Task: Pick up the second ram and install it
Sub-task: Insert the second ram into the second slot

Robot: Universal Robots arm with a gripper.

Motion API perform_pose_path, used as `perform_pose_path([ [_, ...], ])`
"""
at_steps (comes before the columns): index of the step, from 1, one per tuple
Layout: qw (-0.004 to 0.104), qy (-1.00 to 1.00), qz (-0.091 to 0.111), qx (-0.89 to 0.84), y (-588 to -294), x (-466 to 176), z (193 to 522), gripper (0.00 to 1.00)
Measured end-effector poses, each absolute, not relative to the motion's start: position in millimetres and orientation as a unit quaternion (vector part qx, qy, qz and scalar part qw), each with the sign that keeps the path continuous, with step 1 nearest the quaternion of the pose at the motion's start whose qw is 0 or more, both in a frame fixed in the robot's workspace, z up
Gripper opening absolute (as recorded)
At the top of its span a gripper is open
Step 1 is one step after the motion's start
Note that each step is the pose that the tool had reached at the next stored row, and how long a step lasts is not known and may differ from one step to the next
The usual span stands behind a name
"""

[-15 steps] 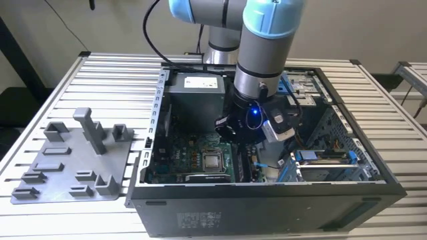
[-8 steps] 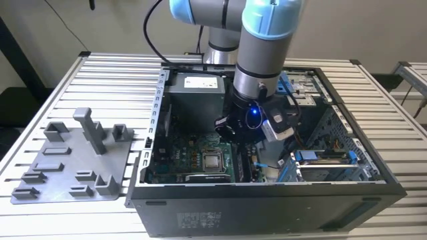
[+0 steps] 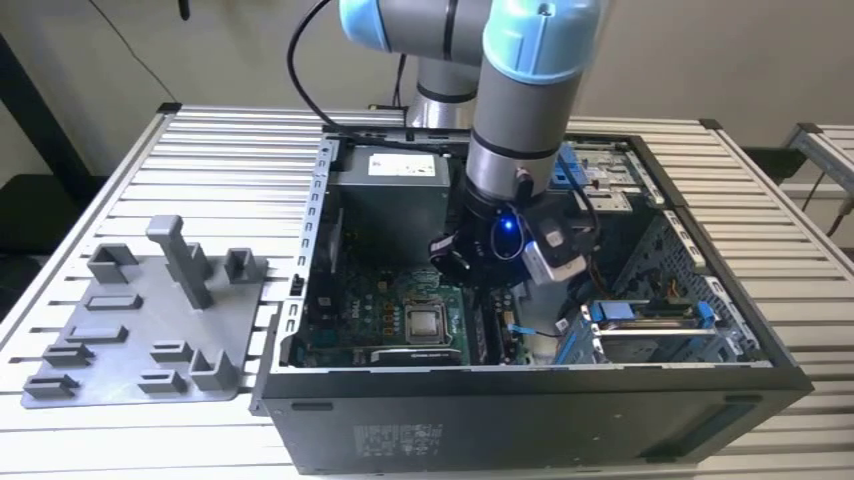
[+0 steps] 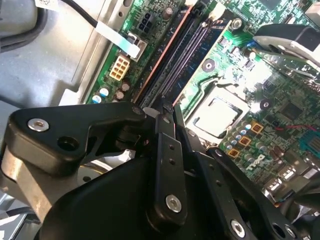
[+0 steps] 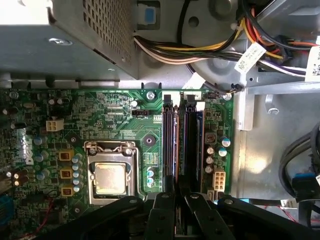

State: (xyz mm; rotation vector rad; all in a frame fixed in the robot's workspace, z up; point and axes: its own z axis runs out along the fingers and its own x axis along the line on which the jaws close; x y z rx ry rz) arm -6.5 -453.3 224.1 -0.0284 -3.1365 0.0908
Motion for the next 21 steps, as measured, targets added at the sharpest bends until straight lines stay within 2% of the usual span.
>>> perform_pose_path([
  [21,0.002,-0.999,0.029,-0.019,-449.3,-6.4,219.6,0.14],
])
